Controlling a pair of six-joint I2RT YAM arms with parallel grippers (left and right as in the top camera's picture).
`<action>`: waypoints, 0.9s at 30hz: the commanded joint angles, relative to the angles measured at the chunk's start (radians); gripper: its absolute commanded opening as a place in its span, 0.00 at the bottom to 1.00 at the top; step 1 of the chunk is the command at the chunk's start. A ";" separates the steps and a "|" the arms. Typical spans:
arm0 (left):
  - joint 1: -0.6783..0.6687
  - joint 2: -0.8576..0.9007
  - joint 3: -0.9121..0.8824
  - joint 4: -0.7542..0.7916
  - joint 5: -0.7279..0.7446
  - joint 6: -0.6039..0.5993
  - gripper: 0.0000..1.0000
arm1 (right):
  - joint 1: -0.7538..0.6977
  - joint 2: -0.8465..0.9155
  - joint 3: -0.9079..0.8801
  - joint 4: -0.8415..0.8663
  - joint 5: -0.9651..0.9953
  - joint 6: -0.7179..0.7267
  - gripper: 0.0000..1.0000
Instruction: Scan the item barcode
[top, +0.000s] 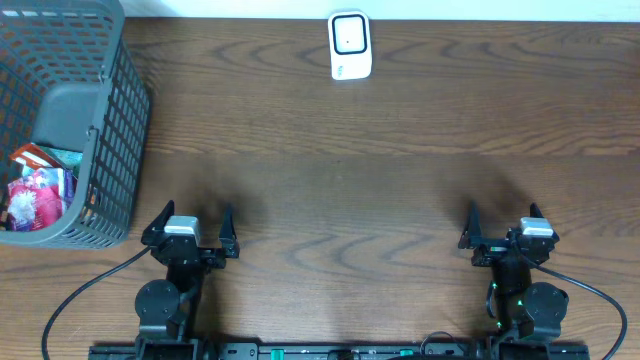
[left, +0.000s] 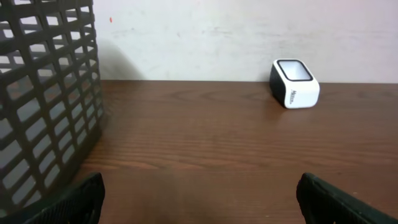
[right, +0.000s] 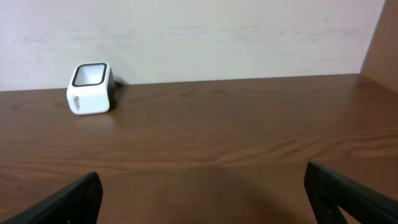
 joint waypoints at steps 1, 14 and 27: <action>0.005 -0.006 -0.014 -0.037 -0.001 0.021 0.98 | 0.008 -0.006 -0.003 -0.002 0.001 -0.011 0.99; 0.005 -0.006 -0.014 -0.039 -0.012 0.025 0.98 | 0.008 -0.006 -0.003 -0.002 0.001 -0.011 0.99; 0.005 -0.006 -0.014 0.188 0.424 -0.280 0.98 | 0.008 -0.006 -0.003 -0.002 0.001 -0.011 0.99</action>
